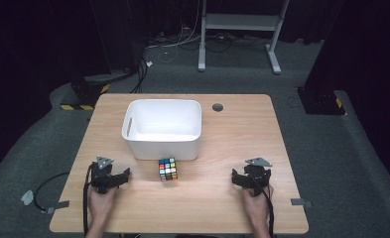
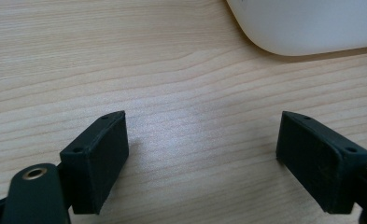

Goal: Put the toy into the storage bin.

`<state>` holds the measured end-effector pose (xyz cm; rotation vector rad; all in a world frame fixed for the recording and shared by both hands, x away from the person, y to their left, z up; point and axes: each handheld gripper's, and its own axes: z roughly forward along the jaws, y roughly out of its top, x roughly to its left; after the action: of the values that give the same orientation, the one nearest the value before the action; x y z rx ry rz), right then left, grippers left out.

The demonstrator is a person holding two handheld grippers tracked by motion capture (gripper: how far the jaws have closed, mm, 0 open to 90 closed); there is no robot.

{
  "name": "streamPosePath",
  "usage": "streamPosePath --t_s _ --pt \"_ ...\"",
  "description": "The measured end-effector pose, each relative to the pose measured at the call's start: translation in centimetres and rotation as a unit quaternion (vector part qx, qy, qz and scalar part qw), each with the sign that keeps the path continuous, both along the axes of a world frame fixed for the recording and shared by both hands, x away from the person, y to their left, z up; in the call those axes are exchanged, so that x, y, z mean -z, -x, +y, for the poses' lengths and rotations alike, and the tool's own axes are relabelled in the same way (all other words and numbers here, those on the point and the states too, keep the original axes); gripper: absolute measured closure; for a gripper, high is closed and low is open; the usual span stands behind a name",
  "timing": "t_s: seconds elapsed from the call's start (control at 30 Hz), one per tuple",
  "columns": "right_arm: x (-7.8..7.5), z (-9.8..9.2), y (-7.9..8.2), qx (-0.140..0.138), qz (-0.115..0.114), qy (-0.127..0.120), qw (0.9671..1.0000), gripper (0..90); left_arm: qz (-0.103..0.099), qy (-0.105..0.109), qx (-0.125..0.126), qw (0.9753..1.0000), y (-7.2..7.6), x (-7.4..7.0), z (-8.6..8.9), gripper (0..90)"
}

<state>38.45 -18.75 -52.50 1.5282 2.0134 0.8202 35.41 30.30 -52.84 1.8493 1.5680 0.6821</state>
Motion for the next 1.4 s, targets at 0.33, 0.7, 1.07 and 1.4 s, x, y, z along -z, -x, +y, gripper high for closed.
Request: streamPosePath --t_s 0.33,0.7,1.07,1.4 --pt "0.0 0.0 0.0 -0.001 0.0 0.0 1.0 13.2 0.001 0.0 -0.005 1.0 0.0 0.0 -0.1 16.6" --pt "0.0 0.0 0.0 -0.003 -0.001 0.0 1.0 13.4 0.013 -0.001 0.002 0.9999 0.0 -0.2 0.0 13.9" --pt "0.0 0.0 0.0 -0.004 -0.001 0.0 1.0 13.5 0.0 0.008 0.022 0.9997 1.3 -1.9 -0.8 13.2" --pt "0.0 0.0 0.0 -0.004 -0.001 0.0 1.0 13.9 -0.016 0.032 0.028 0.999 2.7 -2.4 -0.9 12.4"
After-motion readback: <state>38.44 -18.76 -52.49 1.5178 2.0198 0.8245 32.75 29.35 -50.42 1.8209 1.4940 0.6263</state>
